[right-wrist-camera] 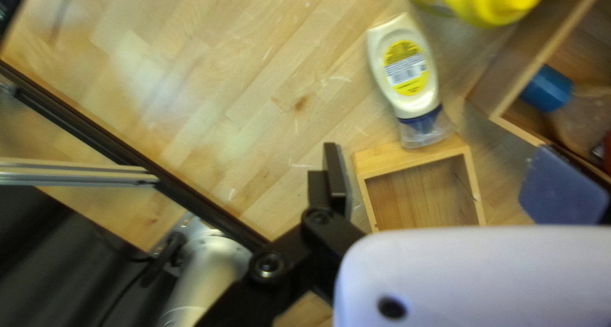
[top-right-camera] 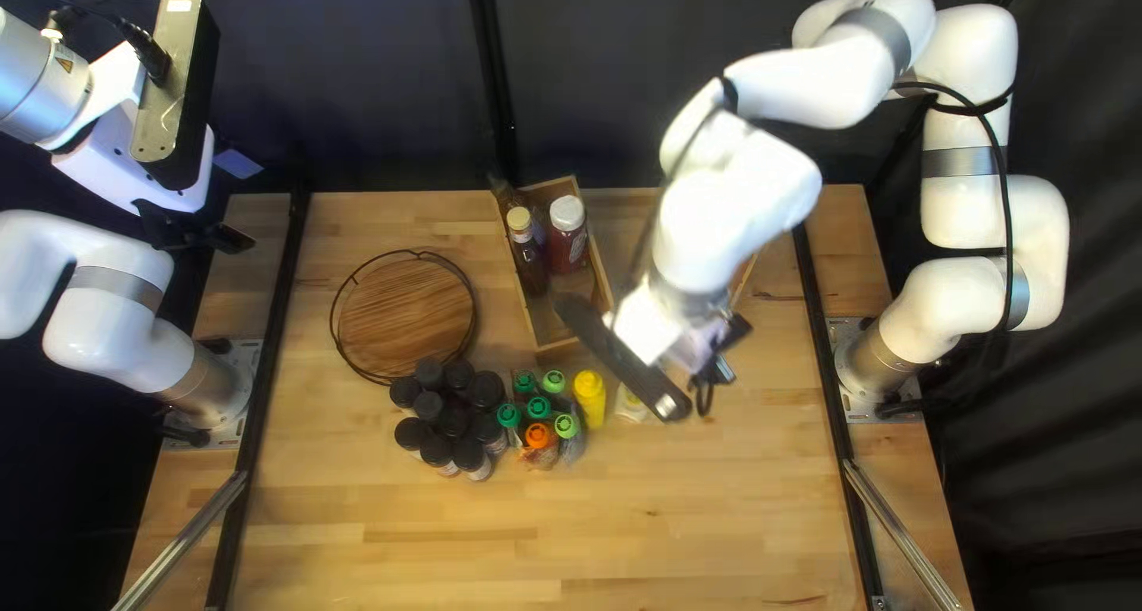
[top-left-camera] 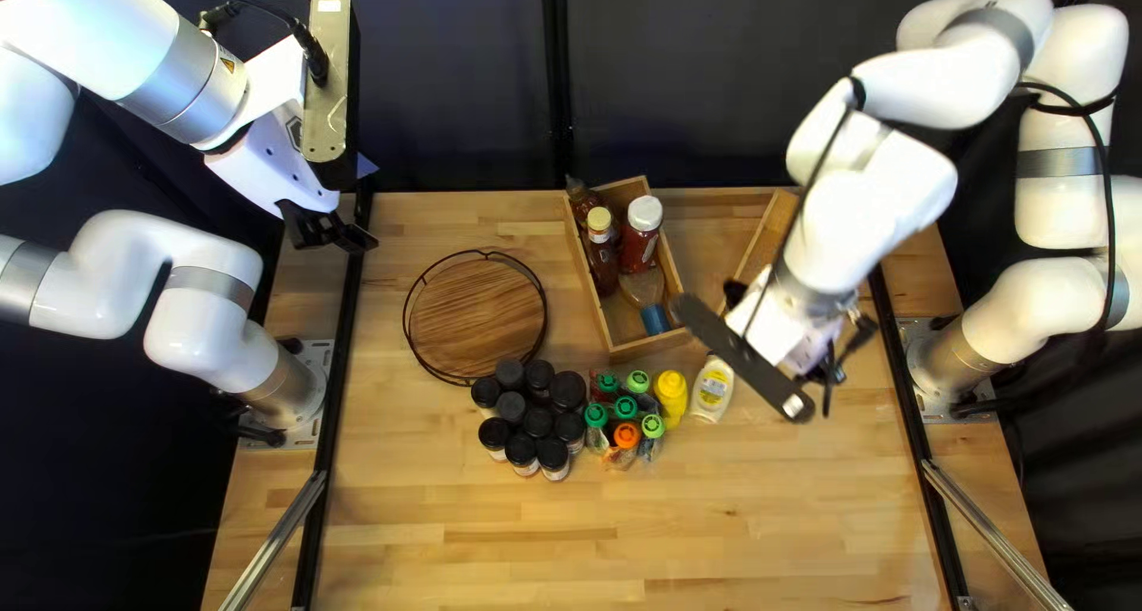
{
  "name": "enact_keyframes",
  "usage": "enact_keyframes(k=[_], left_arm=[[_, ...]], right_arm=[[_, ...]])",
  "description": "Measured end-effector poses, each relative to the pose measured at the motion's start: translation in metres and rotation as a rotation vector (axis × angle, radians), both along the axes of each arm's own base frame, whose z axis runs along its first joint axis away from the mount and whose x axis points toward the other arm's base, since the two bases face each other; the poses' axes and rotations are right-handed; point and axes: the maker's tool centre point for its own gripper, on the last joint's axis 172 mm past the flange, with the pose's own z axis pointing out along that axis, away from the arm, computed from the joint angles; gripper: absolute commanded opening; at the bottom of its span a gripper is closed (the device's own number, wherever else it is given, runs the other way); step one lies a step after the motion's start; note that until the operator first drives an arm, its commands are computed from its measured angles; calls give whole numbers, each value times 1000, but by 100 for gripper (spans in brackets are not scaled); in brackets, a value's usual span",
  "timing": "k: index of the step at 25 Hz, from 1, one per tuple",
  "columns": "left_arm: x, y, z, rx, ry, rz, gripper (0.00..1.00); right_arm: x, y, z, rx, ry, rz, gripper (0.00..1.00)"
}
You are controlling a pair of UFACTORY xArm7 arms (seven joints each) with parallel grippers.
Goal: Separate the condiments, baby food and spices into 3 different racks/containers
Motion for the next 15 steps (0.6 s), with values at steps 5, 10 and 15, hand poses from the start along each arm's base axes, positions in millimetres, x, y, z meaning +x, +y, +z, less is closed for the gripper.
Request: enact_keyframes(k=[5,10,15], left_arm=[[0,0,0,0,0,0,100],[0,0,0,0,0,0,100],[0,0,0,0,0,0,100]], right_arm=[[1,-7,-43,-95,9,-28,100],[9,-17,-77,-162,10,-72,100],[17,-20,-100,-175,12,-79,100]])
